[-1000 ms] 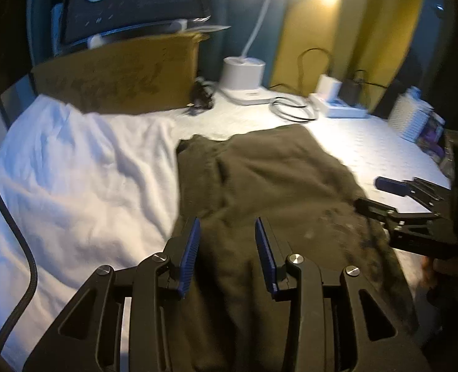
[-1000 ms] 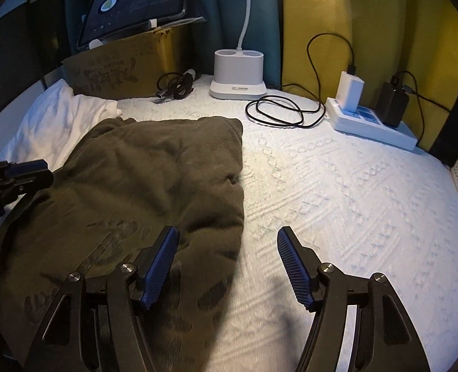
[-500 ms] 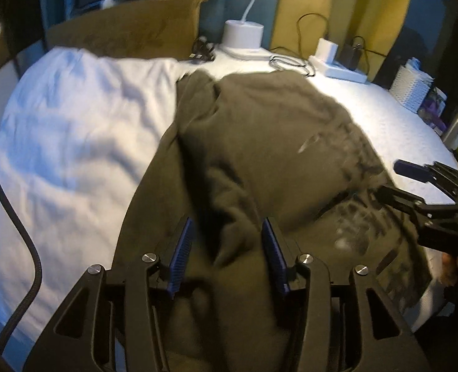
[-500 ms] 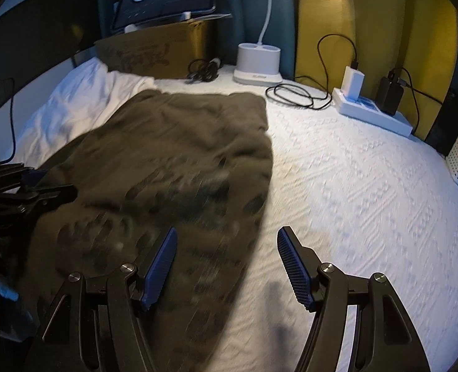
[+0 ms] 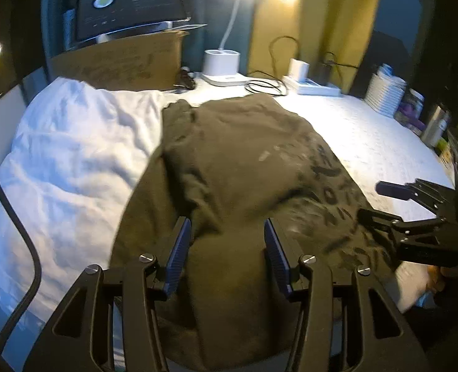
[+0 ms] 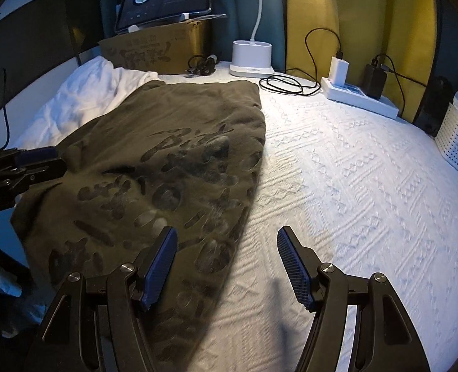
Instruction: Fold small clothes
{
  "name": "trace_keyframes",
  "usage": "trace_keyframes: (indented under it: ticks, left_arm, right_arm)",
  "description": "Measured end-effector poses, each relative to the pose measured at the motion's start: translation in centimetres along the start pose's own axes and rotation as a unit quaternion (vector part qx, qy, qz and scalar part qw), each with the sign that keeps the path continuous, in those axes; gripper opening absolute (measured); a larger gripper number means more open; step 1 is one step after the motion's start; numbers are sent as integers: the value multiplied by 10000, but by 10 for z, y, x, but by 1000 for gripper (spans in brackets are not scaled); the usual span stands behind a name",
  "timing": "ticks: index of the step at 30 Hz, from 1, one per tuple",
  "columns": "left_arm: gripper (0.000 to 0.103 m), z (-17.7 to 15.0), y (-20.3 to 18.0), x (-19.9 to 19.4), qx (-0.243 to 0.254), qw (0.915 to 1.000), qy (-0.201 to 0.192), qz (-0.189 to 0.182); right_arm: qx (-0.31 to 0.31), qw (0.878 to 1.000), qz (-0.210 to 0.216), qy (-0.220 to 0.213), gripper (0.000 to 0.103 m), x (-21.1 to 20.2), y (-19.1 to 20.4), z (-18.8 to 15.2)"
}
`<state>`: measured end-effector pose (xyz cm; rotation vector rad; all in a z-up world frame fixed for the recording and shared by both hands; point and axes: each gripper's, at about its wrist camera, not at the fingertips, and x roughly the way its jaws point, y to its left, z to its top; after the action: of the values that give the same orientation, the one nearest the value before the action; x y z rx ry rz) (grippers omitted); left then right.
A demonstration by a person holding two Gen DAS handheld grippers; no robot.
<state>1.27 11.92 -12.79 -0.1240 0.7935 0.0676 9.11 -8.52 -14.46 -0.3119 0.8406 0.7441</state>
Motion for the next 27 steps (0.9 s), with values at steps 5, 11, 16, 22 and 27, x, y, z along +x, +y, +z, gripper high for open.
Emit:
trace_keyframes:
  ticks: [5,11,16,22,27]
  left_arm:
    - [51,-14,-1,7,-8,9998,204,60]
    - [57,-16,-4,1,-13,9998,125,143]
    - [57,-6,-23,-24,214,9992,-346,11]
    - [64,3,-52,-34,487,9974,-513,-138]
    - [69,8,-78,-37,545,9970,-501,-242]
  right_arm:
    - [-55,10000,-19,18,69,-2,8,-12]
    - [12,9999,-97,-28,69,-13,5,-20]
    - [98,9997,-187,-149,69,-30,-3,-27]
    - [320,9983,-374,-299,69,-55,-24,-40]
    - [634,9957,-510,-447,69,-79,-46,-51]
